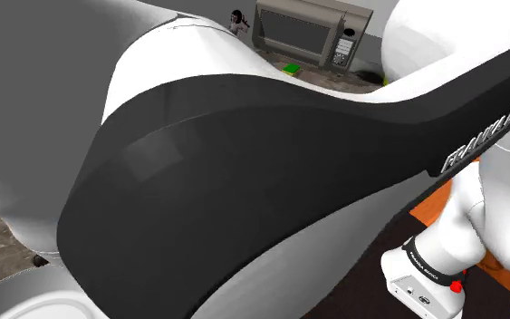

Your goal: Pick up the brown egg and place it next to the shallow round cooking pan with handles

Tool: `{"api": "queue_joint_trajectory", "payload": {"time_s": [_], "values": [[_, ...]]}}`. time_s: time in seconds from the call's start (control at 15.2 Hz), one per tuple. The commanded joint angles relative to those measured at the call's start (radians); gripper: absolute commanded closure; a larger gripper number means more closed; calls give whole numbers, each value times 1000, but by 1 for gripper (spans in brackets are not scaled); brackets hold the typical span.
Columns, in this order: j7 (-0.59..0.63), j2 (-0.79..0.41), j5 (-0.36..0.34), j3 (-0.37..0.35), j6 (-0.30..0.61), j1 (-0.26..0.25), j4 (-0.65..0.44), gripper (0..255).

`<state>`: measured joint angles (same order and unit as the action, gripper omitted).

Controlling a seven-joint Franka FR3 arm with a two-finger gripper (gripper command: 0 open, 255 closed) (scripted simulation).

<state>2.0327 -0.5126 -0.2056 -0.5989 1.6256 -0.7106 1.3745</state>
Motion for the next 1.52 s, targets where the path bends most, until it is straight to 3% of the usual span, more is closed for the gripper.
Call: {"api": "queue_joint_trajectory", "payload": {"time_s": [0.0,0.13,1.45], "values": [[45,-46,-16,-3,-15,-53,-58,255],[98,-122,-43,0,-54,-134,-173,255],[110,-172,-71,22,174,-113,16,255]]}}
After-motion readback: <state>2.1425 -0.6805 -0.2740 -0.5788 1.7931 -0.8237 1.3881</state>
